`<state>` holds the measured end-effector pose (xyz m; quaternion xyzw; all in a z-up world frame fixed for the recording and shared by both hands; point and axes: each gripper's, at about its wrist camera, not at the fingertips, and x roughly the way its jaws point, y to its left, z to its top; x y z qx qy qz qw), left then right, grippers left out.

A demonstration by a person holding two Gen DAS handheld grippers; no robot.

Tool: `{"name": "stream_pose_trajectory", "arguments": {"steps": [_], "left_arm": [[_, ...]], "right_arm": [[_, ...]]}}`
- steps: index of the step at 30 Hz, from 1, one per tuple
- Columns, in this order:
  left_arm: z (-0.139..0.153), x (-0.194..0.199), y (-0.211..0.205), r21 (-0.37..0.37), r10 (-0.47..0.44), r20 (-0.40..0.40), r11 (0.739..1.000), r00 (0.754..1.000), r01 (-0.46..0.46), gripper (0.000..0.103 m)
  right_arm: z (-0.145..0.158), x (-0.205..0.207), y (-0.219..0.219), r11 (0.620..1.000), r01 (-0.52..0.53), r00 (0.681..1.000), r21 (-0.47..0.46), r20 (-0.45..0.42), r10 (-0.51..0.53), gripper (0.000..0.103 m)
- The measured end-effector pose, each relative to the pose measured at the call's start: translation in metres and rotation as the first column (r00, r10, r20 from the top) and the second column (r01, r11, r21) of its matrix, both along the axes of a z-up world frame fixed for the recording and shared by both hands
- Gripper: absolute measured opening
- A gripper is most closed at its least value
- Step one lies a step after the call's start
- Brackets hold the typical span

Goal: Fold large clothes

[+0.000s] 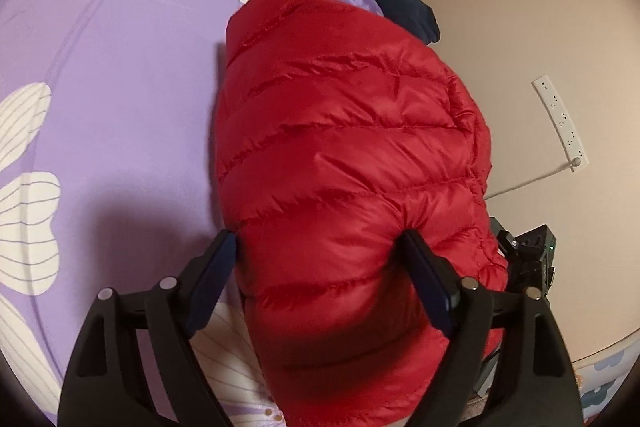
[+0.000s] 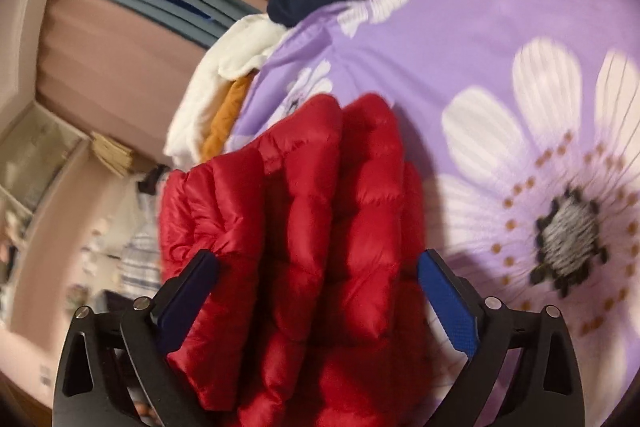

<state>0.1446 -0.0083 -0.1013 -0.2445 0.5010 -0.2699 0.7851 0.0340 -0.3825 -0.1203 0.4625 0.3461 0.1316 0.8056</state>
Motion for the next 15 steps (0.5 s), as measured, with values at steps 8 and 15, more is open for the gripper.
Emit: {"name": "stream_pose_trajectory", "arguments": {"steps": [8, 15], "left_arm": [[-0.003, 0.015, -0.012, -0.005, -0.020, -0.014, 1.000, 1.000, 0.020, 0.092], [-0.010, 0.020, -0.020, -0.010, -0.016, -0.032, 1.000, 0.999, 0.015, 0.098]], "right_arm": [[-0.012, 0.015, 0.002, 0.997, -0.031, 0.998, 0.072, -0.051, 0.034, 0.102], [-0.019, 0.026, 0.008, 0.996, -0.067, 0.993, 0.066, -0.093, 0.073, 0.102]]}}
